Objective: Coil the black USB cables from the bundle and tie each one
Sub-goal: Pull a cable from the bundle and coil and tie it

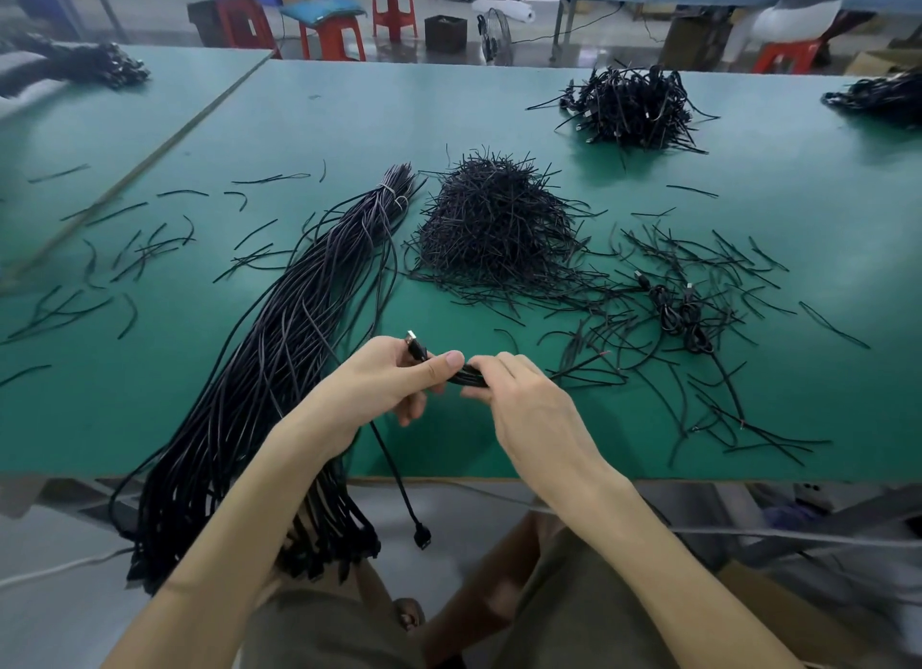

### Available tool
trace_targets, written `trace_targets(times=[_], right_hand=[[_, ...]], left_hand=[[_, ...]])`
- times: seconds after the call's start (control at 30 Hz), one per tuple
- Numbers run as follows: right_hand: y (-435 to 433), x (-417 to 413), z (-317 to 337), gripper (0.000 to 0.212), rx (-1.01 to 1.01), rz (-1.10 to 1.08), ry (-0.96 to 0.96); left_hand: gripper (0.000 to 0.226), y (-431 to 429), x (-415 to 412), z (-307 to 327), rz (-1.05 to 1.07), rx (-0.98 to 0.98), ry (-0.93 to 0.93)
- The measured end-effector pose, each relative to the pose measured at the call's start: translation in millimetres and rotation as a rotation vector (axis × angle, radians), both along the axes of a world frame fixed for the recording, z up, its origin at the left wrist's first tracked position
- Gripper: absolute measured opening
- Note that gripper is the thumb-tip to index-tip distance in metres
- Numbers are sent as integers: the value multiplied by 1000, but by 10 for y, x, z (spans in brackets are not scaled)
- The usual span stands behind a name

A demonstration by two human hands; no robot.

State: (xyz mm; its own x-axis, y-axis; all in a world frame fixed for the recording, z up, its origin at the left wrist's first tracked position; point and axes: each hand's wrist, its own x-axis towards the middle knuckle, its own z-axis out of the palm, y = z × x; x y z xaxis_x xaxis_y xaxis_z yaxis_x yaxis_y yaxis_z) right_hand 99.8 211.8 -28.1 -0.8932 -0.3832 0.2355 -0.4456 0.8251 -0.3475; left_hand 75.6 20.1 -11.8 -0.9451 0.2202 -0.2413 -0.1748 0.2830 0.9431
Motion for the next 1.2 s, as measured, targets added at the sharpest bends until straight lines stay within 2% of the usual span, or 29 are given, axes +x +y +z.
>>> trace_targets(times=[0.07, 0.2, 0.3, 0.53, 0.7, 0.8, 0.9, 1.03, 1.1, 1.2], right_hand=[[11, -5, -24, 22, 35, -17, 20], [20, 8, -42, 23, 59, -23, 20], [21, 14, -36, 29, 89, 2, 15], [25, 23, -31, 26, 105, 31, -15], [29, 4, -82, 21, 71, 14, -16], [13, -15, -115, 17, -31, -7, 3], [11, -74, -116, 36, -70, -25, 79], [80, -98, -64, 52, -64, -45, 273], [158, -103, -75, 51, -108, -97, 387], [286, -136, -117, 36, -236, -195, 347]], left_hand=[[55, 0, 2, 16, -29, -43, -4], [59, -41, -16, 49, 9, -31, 44], [43, -110, 0, 95, -222, -184, 117], [37, 7, 23, 136, -508, -443, 191], [47, 78, 10, 70, -460, -535, 246], [41, 89, -9, -14, -395, -603, 295], [37, 100, -43, -121, -288, -555, 350], [42, 34, -136, -216, -59, -363, 414], [44, -7, -165, -239, 59, -208, 364], [43, -36, -173, -253, 165, 16, 220]])
